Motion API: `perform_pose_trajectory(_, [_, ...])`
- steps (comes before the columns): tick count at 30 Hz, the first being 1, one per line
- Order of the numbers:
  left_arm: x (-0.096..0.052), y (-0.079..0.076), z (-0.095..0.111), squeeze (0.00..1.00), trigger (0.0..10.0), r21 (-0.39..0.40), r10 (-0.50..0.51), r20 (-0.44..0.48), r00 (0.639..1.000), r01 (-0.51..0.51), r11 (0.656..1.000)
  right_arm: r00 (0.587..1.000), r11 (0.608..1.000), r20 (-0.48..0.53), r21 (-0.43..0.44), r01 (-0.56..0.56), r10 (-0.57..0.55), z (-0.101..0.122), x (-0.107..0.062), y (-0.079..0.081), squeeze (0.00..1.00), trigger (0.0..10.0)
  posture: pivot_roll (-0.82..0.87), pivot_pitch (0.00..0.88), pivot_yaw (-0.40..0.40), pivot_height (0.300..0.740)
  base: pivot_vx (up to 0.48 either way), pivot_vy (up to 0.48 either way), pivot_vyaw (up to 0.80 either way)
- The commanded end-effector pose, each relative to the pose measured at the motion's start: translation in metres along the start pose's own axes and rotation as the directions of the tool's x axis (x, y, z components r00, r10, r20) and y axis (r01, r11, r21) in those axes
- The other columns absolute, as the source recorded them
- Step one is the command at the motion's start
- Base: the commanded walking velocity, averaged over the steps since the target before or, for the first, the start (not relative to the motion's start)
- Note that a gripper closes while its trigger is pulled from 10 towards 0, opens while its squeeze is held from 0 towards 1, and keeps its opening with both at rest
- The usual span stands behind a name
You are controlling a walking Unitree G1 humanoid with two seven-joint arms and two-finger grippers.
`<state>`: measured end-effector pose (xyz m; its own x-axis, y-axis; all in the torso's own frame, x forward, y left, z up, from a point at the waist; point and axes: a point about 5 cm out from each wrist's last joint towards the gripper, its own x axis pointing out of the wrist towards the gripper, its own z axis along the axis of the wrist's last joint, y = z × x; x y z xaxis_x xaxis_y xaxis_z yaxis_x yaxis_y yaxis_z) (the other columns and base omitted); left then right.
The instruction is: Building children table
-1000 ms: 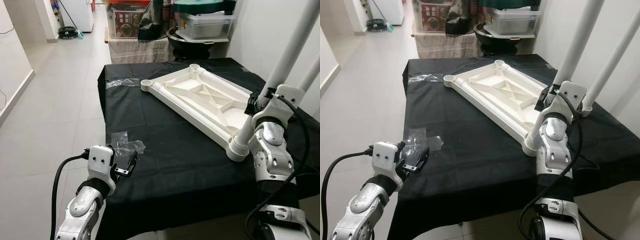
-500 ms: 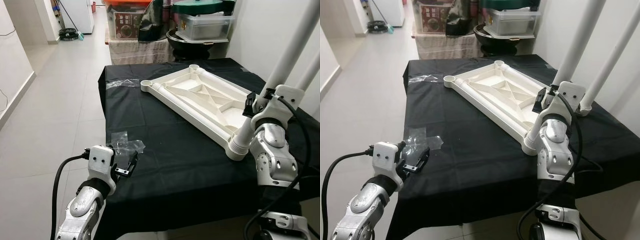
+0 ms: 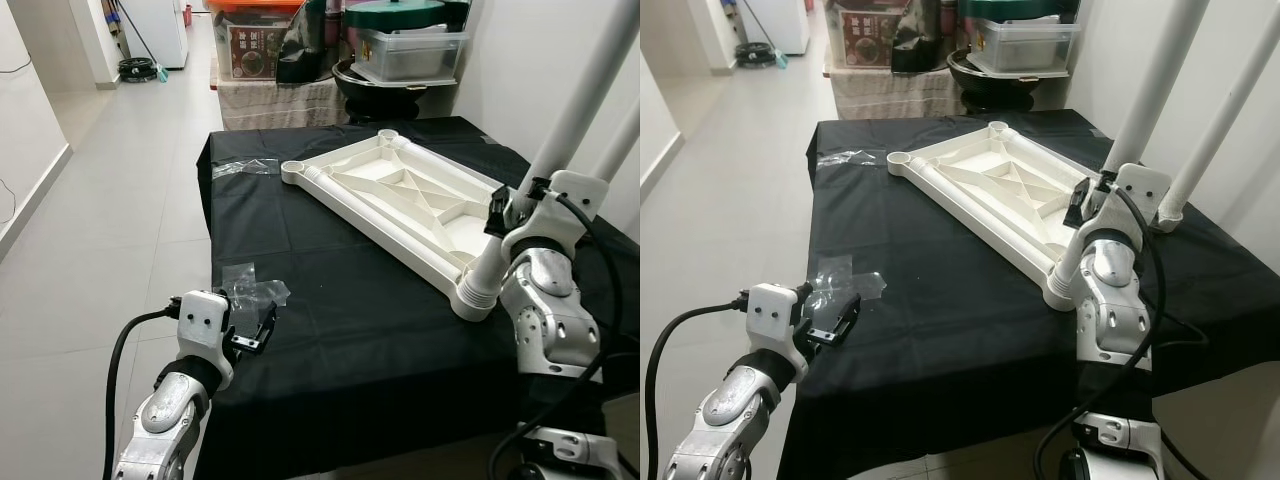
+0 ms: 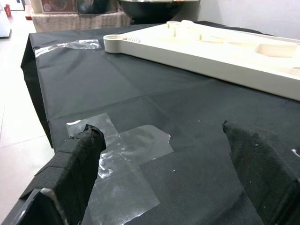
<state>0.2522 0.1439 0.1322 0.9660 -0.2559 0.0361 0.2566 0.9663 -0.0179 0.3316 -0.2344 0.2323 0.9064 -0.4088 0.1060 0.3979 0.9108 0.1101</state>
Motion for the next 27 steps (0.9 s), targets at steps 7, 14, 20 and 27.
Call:
perform_pose_trajectory(7, [0.002,-0.001,-0.002,0.00,10.0,-0.006,-0.015,-0.001,1.000,0.015,1.000,0.999,0.998,-0.027,-0.034,-0.049,0.048,0.000,-0.007,-0.007,0.00,10.0,0.02,0.000,-0.044,0.740,0.000,0.000,0.00])
perform_pose_trajectory(14, [0.002,-0.001,-0.003,0.00,10.0,-0.004,-0.015,-0.001,1.000,0.015,1.000,0.998,0.997,-0.032,-0.047,-0.055,0.053,0.004,-0.009,-0.011,0.00,10.0,0.02,0.000,-0.040,0.740,0.000,0.000,0.00])
perform_pose_trajectory(20, [0.003,-0.003,-0.003,0.00,10.0,-0.005,-0.022,0.001,1.000,0.022,1.000,0.997,0.997,-0.033,-0.033,-0.071,0.070,0.009,-0.014,-0.009,0.00,10.0,0.02,0.000,-0.034,0.740,0.000,0.000,0.00])
perform_pose_trajectory(27, [0.004,-0.002,-0.002,0.00,10.0,-0.001,-0.026,0.001,1.000,0.026,1.000,0.991,0.993,-0.051,-0.004,-0.122,0.121,0.011,-0.026,-0.001,0.00,10.0,0.02,0.000,-0.031,0.740,0.000,0.000,0.00])
